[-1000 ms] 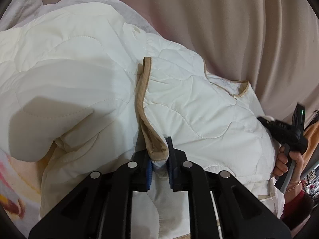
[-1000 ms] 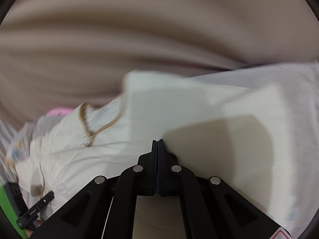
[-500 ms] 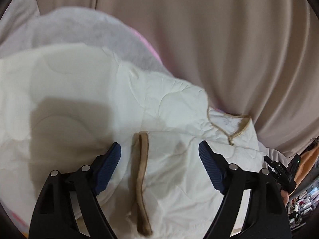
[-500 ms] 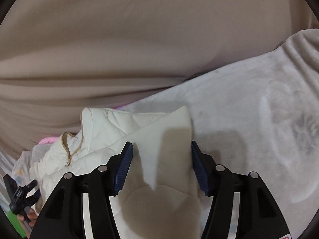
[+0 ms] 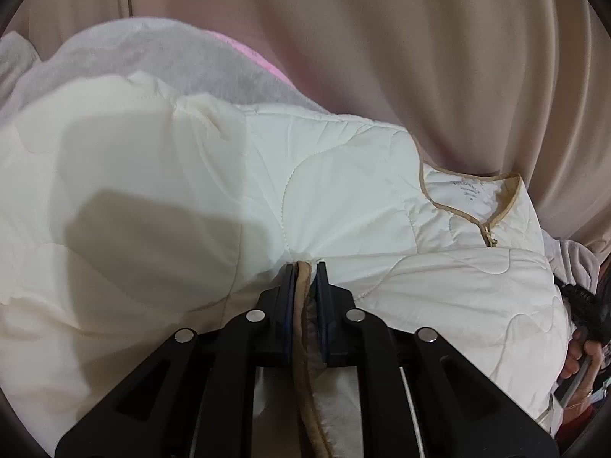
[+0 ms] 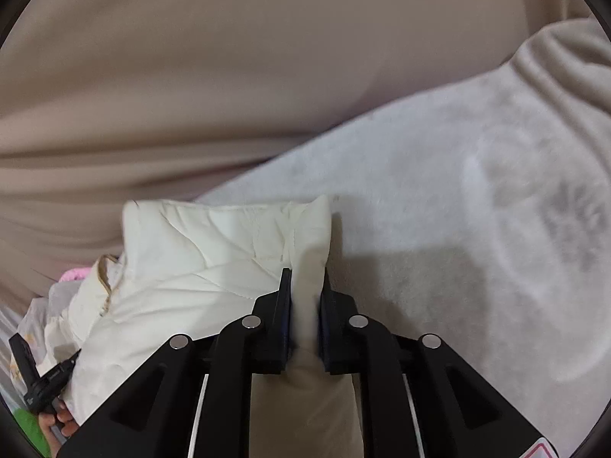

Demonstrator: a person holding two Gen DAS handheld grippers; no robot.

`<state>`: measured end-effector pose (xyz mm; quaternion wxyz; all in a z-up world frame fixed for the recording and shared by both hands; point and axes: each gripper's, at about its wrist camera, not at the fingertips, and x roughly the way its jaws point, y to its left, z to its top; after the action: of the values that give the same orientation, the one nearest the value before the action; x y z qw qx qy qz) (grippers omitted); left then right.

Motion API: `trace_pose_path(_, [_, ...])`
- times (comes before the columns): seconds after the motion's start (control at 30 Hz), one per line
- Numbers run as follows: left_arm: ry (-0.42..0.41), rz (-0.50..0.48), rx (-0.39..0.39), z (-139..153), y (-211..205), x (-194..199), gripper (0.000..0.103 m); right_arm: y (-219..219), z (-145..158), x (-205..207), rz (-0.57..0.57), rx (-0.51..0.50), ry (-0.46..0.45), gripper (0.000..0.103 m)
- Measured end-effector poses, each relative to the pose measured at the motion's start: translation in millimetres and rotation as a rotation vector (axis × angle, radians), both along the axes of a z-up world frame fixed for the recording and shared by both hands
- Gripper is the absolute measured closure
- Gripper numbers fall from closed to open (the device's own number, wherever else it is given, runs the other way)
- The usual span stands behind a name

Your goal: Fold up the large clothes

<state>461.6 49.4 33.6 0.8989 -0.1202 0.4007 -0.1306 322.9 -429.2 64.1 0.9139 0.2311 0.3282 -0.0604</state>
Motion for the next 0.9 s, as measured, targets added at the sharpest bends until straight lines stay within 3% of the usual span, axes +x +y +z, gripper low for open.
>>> trace_pose_path(0.03, [-0.011, 0.011, 0.006, 6.7, 3.3, -6.7, 0.089, 2.8, 11.2, -11.0, 0.003, -0.023, -0.024, 0.084])
trace_pose_path(0.17, [-0.112, 0.003, -0.013, 38.4, 20.3, -54.6, 0.066, 19.9, 41.0, -63.9, 0.111, -0.125, -0.098, 0.083])
trace_pose_path(0.23, [-0.129, -0.05, -0.009, 48.8, 19.3, -76.7, 0.065, 35.0, 41.9, -85.7, 0.194, -0.146, -0.082, 0.083])
trace_pose_path(0.3, [-0.106, -0.114, -0.017, 46.3, 4.6, -91.1, 0.066, 45.6, 32.9, -101.6, 0.282, -0.142, -0.038, 0.083])
trace_pose_path(0.4, [-0.011, -0.187, -0.006, 20.2, -20.7, -90.9, 0.066, 61.1, 6.7, -106.4, 0.357, -0.152, 0.051, 0.089])
trace_pose_path(0.5, [0.003, -0.168, 0.082, -9.3, -34.7, -89.5, 0.073, 52.5, -18.7, -106.9, 0.317, -0.169, 0.106, 0.097])
trace_pose_path(0.53, [-0.003, -0.155, 0.074, -12.3, -32.8, -88.5, 0.075, 43.5, -24.5, -108.1, 0.294, -0.169, 0.115, 0.102])
trace_pose_path(0.6, [0.001, -0.133, 0.052, -12.9, -25.3, -88.1, 0.084, 19.0, -38.8, -113.7, 0.239, -0.157, 0.148, 0.103])
trace_pose_path(0.67, [0.009, -0.122, 0.029, -15.8, -18.6, -87.2, 0.087, 2.8, -46.2, -122.5, 0.202, -0.105, 0.149, 0.103])
trace_pose_path(0.73, [0.016, -0.116, -0.003, -18.6, -2.2, -88.4, 0.091, -11.1, -47.1, -133.5, 0.183, -0.028, 0.136, 0.103])
trace_pose_path(0.77, [0.016, -0.112, -0.018, -17.5, 2.4, -91.7, 0.092, -13.5, -44.5, -137.7, 0.164, -0.026, 0.136, 0.103])
trace_pose_path(0.83, [0.009, -0.096, -0.028, -14.0, 13.2, -102.6, 0.092, -12.1, -33.2, -150.3, 0.119, -0.055, 0.123, 0.092])
trace_pose_path(0.9, [-0.01, -0.086, -0.016, -6.3, 19.0, -113.0, 0.092, 4.4, -16.8, -156.8, 0.171, -0.023, 0.063, 0.092])
